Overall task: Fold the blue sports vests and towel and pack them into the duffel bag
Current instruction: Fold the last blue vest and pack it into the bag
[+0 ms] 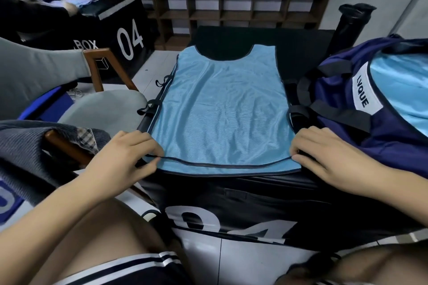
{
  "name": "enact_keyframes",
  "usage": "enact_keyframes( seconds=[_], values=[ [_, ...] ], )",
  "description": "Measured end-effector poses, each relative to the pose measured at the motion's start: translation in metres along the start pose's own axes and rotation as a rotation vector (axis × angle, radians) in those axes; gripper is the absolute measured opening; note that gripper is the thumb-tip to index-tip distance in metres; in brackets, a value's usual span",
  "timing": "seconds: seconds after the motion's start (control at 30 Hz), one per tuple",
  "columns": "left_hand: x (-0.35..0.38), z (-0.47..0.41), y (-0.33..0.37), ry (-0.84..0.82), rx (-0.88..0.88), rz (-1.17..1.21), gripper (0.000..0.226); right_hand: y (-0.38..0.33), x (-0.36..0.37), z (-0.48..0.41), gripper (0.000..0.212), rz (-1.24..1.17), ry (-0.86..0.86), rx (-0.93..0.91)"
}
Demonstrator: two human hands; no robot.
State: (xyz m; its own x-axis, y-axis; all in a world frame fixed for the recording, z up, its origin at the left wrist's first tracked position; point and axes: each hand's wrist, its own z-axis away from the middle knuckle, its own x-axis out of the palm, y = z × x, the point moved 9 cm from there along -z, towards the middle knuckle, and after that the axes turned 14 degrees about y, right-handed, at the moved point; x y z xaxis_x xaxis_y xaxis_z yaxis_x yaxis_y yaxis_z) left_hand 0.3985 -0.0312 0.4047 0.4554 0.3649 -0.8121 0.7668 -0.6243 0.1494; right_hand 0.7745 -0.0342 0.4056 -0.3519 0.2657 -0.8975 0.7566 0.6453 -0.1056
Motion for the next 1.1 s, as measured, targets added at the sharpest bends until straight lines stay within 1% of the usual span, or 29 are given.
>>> enact_keyframes(
  seconds=[0.1, 0.2, 0.3, 0.43, 0.53, 0.63, 0.67, 0.8, 0.83, 0.97, 1.03, 1.1],
  values=[
    [-0.004, 0.004, 0.008, 0.031, 0.031, 0.033, 0.014, 0.002, -0.009, 0.001, 0.009, -0.001, 0.033, 0.031],
    [0.003, 0.012, 0.010, -0.001, 0.092, 0.007, 0.014, 0.001, -0.018, 0.005, 0.008, -0.008, 0.053, 0.052],
    [0.010, 0.020, 0.002, -0.044, 0.098, -0.013, 0.016, -0.005, -0.017, 0.012, 0.010, 0.002, 0.037, 0.022],
    [0.013, 0.021, -0.005, -0.086, 0.098, -0.054, 0.026, -0.012, -0.011, 0.019, 0.013, 0.034, 0.028, -0.022],
    [0.012, 0.020, -0.008, -0.075, 0.102, -0.074, 0.016, -0.017, -0.006, 0.022, 0.016, 0.053, 0.030, -0.041],
    [0.008, 0.020, -0.011, -0.075, 0.083, -0.051, 0.012, -0.017, -0.001, 0.026, 0.018, 0.058, 0.029, -0.045],
    [0.006, 0.020, -0.011, -0.073, 0.078, -0.047, 0.011, -0.016, -0.001, 0.027, 0.019, 0.047, 0.034, -0.032],
    [-0.001, 0.019, -0.015, -0.056, 0.065, -0.067, 0.010, -0.017, 0.000, 0.026, 0.036, 0.066, 0.065, -0.004],
    [0.000, 0.019, -0.015, -0.058, 0.061, -0.082, 0.012, -0.019, 0.001, 0.024, 0.038, 0.077, 0.075, -0.005],
    [0.012, 0.016, 0.002, -0.061, 0.072, -0.140, 0.034, -0.030, 0.007, 0.014, 0.039, 0.106, 0.099, -0.017],
    [0.022, 0.010, 0.020, -0.059, 0.090, -0.117, 0.036, -0.037, 0.012, 0.008, 0.039, 0.114, 0.093, -0.024],
    [0.033, 0.003, 0.038, -0.053, 0.121, -0.066, 0.033, -0.045, 0.018, 0.004, 0.037, 0.118, 0.090, -0.039]
  ],
)
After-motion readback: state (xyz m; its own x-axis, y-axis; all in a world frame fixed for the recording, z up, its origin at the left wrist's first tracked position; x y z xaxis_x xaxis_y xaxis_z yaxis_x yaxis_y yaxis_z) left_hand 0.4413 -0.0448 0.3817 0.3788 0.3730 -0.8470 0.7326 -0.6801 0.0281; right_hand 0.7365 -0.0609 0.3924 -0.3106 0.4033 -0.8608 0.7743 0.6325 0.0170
